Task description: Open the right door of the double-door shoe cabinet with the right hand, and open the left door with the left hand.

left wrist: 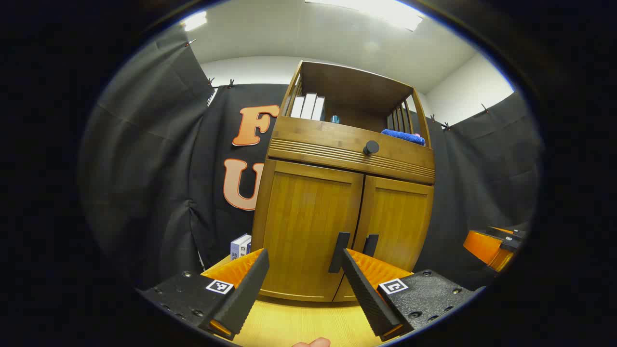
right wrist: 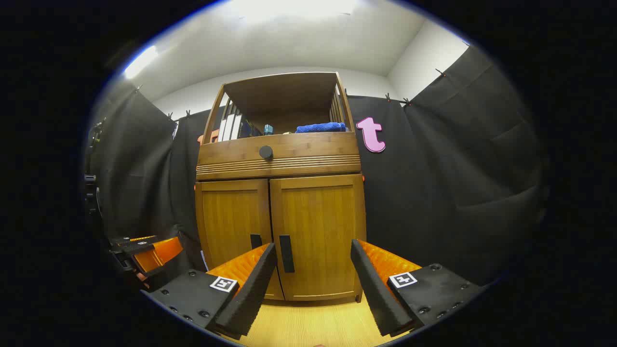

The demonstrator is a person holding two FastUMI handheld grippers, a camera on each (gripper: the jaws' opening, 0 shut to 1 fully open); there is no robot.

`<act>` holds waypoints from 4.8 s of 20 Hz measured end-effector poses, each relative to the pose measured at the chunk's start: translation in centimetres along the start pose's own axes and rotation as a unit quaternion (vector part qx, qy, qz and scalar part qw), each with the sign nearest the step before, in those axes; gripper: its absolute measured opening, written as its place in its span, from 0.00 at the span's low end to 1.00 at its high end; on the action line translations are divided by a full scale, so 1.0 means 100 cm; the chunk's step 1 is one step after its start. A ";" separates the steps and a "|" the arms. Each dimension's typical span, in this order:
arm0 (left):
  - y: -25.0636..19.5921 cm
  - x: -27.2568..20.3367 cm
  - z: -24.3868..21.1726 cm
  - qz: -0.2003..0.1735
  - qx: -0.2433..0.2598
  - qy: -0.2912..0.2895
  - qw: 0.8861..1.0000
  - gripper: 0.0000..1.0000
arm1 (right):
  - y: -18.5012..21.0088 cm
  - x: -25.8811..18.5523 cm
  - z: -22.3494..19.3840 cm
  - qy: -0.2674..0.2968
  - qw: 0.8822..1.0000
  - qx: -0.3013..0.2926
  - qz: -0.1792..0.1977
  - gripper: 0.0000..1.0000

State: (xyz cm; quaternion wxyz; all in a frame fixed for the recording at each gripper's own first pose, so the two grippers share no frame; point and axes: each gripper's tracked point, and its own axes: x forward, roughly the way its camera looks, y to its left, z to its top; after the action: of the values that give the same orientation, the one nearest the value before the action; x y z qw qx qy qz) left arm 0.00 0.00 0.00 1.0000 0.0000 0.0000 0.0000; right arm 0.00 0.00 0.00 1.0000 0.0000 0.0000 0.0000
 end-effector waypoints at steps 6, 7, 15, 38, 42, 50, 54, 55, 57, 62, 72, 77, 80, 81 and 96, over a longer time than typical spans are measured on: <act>0.000 -0.002 -0.002 0.001 0.001 0.003 1.000 0.95 | -0.003 -0.002 -0.005 0.006 1.000 0.005 -0.003 0.99; 0.000 -0.002 -0.002 0.001 0.001 0.002 1.000 0.92 | -0.004 -0.001 -0.005 0.006 1.000 0.006 -0.004 0.92; 0.002 -0.003 0.001 0.000 0.002 -0.003 1.000 0.92 | -0.004 -0.004 -0.003 0.001 1.000 -0.003 -0.008 0.99; 0.045 -0.008 0.000 0.059 0.001 -0.010 0.998 0.92 | 0.049 0.138 -0.029 -0.020 0.998 -0.031 0.059 0.92; 0.059 -0.011 -0.001 0.076 0.005 -0.012 0.997 0.95 | 0.063 0.188 -0.057 -0.003 0.999 -0.025 0.044 0.97; 0.085 -0.016 0.002 0.107 0.009 -0.026 0.994 0.92 | 0.062 0.247 -0.124 0.045 0.999 -0.026 0.015 0.94; 0.093 -0.015 0.002 0.114 0.014 -0.025 0.993 0.92 | 0.057 0.265 -0.140 0.060 0.998 -0.032 0.005 0.93; 0.094 -0.014 0.003 0.113 0.014 -0.025 0.993 0.92 | 0.055 0.268 -0.145 0.066 0.997 -0.033 0.002 0.92; 0.093 -0.011 0.002 0.111 0.017 -0.026 0.993 0.92 | 0.054 0.278 -0.155 0.080 0.996 -0.024 0.004 0.91; 0.091 -0.007 0.001 0.103 0.017 -0.022 0.994 0.92 | 0.058 0.277 -0.163 0.091 0.993 0.068 0.041 0.76; 0.074 -0.013 -0.007 0.079 0.013 -0.008 0.997 0.92 | 0.063 0.263 -0.179 0.131 0.988 -0.011 0.080 0.28; 0.068 -0.024 -0.005 0.074 0.008 -0.013 0.997 0.92 | 0.064 0.254 -0.174 0.130 0.988 -0.005 0.082 0.22; 0.062 -0.024 -0.011 0.068 0.014 -0.007 0.998 0.92 | 0.060 0.232 -0.171 0.130 0.987 0.004 0.093 0.22; 0.060 -0.025 -0.011 0.066 0.013 -0.005 0.998 0.92 | 0.058 0.225 -0.168 0.128 0.987 0.004 0.094 0.27; -0.025 0.028 -0.020 -0.049 0.004 -0.003 0.999 0.92 | -0.030 0.122 -0.140 0.118 0.992 -0.008 0.031 0.21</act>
State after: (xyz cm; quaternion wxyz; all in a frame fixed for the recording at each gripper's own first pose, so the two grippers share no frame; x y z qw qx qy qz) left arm 2.76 -2.54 -1.97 0.9988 0.0043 -0.0031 -0.0486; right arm 12.22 -2.96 -13.99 0.9925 -0.0085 0.1180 0.0310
